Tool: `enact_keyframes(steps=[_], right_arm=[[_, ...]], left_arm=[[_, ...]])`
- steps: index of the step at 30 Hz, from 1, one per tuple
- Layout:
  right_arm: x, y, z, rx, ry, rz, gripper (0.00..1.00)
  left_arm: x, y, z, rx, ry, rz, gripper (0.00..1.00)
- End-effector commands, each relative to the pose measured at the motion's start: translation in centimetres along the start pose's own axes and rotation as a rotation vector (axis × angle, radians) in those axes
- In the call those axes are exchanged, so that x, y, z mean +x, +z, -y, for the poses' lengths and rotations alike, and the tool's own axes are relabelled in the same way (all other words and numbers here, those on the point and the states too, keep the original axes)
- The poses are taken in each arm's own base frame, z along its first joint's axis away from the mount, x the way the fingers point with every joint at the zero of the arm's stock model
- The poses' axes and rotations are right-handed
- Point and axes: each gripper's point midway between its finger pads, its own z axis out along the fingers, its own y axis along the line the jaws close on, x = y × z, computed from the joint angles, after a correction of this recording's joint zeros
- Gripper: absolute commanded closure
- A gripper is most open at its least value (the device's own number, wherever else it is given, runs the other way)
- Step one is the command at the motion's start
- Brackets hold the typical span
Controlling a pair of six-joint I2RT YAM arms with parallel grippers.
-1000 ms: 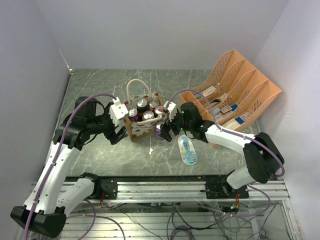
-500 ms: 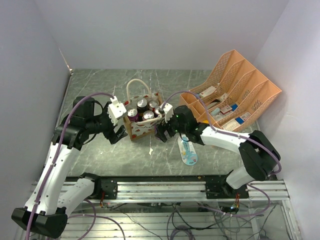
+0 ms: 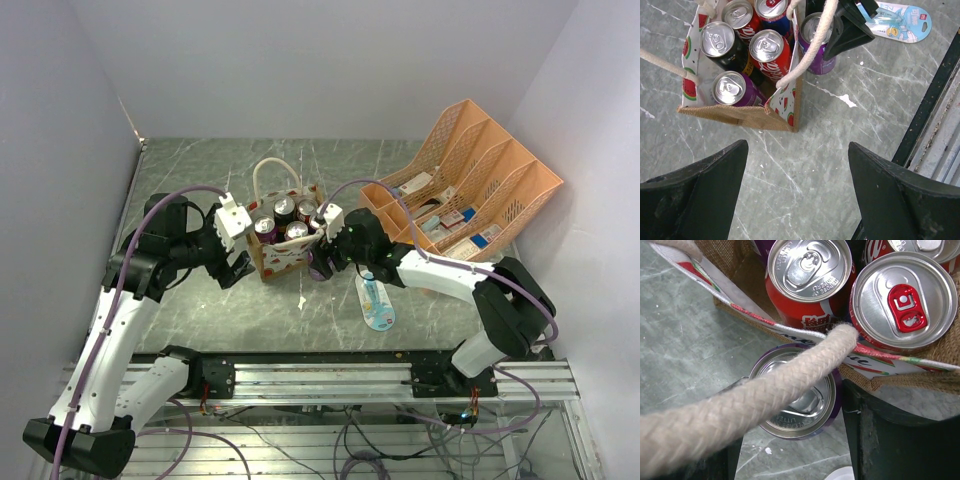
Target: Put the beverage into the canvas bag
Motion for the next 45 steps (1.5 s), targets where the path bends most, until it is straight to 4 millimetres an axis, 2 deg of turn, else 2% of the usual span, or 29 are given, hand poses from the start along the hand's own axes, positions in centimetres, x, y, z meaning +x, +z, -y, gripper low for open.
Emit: enact_keyframes(steps=[1, 10, 18, 26, 31, 37, 39, 41, 45], right_arm=[[-1.3, 0.1, -0.5, -0.020, -0.015, 0.027, 0.36], [-2.7, -2.0, -1.6, -0.103, -0.112, 0.064, 0.64], [-3.6, -4.8, -1.7, -0.225, -0.167, 0.085, 0.99], [-5.9, -8.2, 0.8, -0.270, -0.135, 0.159, 1.00], [-7.2, -10.2, 2.8, -0.232, -0.138, 0.204, 1.00], [-9.0, -12.6, 3.9, -0.161, -0.184, 0.258, 1.00], [-9.4, -13.2, 4.0, -0.145, -0.193, 0.268, 1.00], [-9.8, -13.8, 4.0, -0.132, -0.207, 0.275, 1.00], [-11.2, -14.6, 4.4, -0.110, -0.233, 0.271, 1.00]], left_arm=[[-0.3, 0.1, -0.3, -0.004, 0.015, 0.028, 0.08], [0.6, 1.4, -0.5, 0.046, 0.029, -0.013, 0.11], [1.3, 2.9, -1.4, 0.102, 0.117, -0.051, 0.13], [0.4, 5.1, -1.8, 0.160, 0.166, -0.059, 0.18], [-0.6, 7.5, -1.0, 0.191, 0.233, -0.048, 0.17], [-2.9, 10.4, 0.1, 0.236, 0.289, -0.023, 0.16], [-3.4, 11.0, 0.8, 0.264, 0.293, -0.023, 0.23], [-3.9, 11.3, 1.5, 0.296, 0.295, -0.007, 0.35], [-4.8, 11.2, 2.9, 0.350, 0.293, 0.034, 0.66]])
